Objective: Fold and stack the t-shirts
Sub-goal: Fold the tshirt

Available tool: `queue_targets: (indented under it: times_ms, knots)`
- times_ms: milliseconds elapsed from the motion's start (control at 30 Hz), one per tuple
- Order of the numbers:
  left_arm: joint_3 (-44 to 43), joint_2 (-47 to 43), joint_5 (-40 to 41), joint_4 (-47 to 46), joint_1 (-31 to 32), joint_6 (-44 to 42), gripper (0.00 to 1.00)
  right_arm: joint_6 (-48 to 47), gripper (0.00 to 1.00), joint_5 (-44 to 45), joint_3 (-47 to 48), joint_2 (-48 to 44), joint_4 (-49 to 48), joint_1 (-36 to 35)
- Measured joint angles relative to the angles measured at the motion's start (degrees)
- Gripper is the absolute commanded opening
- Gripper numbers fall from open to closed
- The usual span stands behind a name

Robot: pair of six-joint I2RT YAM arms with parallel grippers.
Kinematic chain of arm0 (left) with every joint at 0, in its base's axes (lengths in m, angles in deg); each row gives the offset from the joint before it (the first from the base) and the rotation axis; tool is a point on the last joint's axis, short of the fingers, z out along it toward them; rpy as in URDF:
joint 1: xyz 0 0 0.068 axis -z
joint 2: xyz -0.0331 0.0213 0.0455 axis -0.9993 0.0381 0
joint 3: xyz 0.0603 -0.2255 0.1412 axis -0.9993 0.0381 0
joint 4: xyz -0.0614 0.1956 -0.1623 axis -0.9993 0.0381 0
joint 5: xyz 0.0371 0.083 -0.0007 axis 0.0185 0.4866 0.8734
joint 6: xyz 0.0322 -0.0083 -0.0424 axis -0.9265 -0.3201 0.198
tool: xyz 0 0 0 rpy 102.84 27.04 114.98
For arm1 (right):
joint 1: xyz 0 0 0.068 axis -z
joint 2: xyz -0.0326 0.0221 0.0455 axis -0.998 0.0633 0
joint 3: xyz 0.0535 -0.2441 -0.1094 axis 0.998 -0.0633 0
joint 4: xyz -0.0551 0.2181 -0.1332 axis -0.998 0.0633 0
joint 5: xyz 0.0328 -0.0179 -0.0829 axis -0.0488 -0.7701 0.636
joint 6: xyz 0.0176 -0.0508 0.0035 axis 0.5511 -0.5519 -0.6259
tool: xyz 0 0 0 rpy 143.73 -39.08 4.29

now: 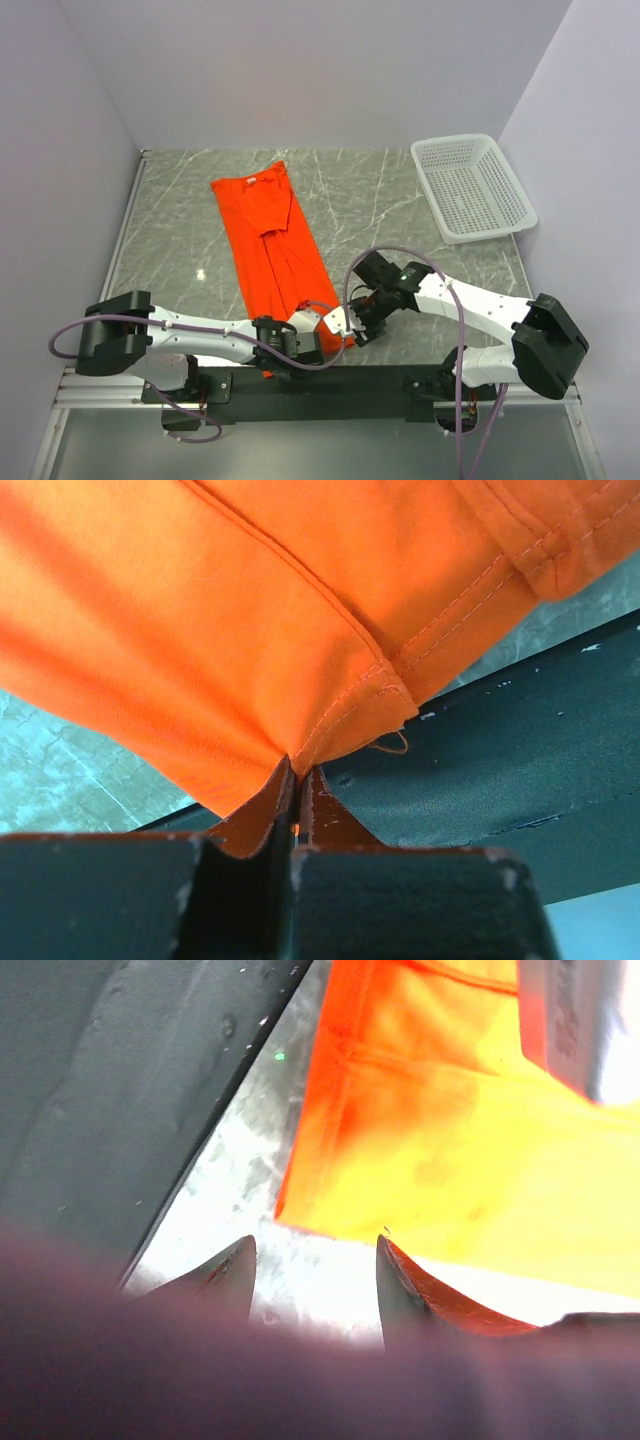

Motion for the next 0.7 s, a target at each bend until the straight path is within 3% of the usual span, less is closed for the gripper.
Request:
queue_targets:
  times_ms: [200, 467, 700]
  knots:
    - [1.7, -2.21, -0.46, -1.33, -0.57, 1.14, 0.01, 2.69, 0.58, 3.61, -0.46, 1.46, -4.24, -4.17]
    - [4.96, -5.99, -0.61, -4.22, -0.83, 2.16, 0.01, 3.89, 0.58, 4.68, -0.96, 0.37, -6.58, -4.61]
    - [6.58, -8.07, -0.57, -5.42, -1.01, 3.89, 0.01, 4.92, 0.58, -0.07, 0.57, -0.31, -4.76, 0.68]
